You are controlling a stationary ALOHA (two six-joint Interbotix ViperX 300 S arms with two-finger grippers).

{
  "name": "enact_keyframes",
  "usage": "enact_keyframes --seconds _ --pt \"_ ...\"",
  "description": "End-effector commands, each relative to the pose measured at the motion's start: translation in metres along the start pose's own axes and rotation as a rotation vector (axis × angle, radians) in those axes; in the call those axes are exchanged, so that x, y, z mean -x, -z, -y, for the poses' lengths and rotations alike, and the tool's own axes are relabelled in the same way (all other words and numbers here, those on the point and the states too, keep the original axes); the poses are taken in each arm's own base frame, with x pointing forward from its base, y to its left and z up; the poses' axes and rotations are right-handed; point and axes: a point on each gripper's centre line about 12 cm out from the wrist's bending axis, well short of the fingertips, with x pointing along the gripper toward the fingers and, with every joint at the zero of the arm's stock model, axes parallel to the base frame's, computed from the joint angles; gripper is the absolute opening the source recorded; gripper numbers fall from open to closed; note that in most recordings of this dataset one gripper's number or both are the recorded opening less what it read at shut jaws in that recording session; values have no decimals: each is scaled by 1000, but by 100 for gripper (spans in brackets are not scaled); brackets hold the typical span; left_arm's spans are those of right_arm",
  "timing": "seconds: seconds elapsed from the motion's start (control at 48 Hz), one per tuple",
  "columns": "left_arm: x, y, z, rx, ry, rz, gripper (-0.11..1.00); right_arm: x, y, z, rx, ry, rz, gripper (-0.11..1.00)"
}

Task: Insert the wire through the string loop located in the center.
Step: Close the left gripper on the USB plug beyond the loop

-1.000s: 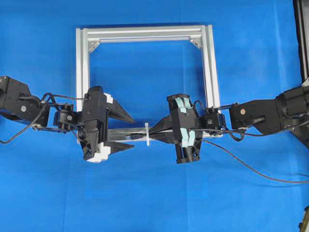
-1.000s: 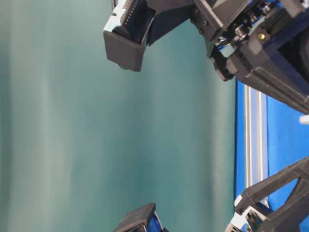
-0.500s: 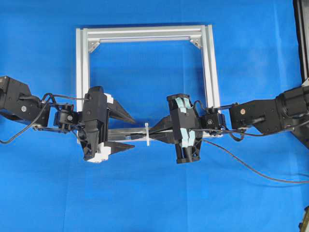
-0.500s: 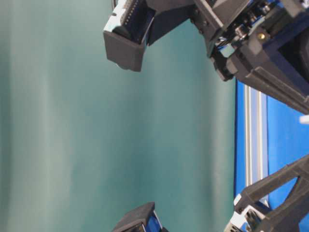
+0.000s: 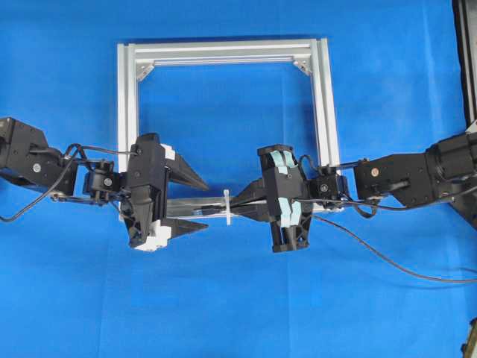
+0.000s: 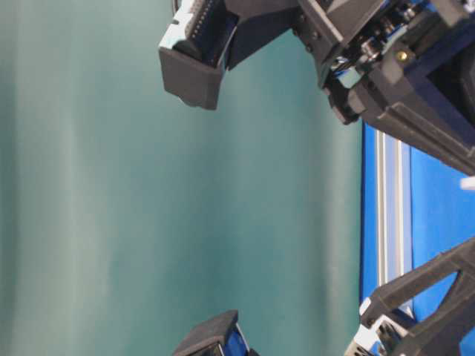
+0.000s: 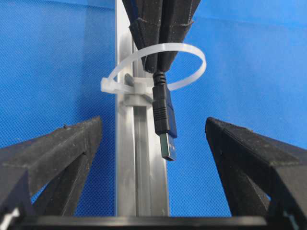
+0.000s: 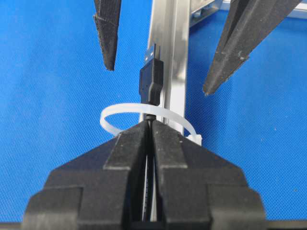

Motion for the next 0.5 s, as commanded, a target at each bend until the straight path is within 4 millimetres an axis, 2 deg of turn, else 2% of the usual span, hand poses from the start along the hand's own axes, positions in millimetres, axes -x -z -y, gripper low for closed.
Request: enact_keyframes --seconds 0.0,0.479 --pt "-1 -11 4 -1 10 34 90 1 -9 -2 -2 -4 29 -3" --pt "-1 -12 4 -1 11 37 88 1 -9 -2 -2 -3 27 -3"
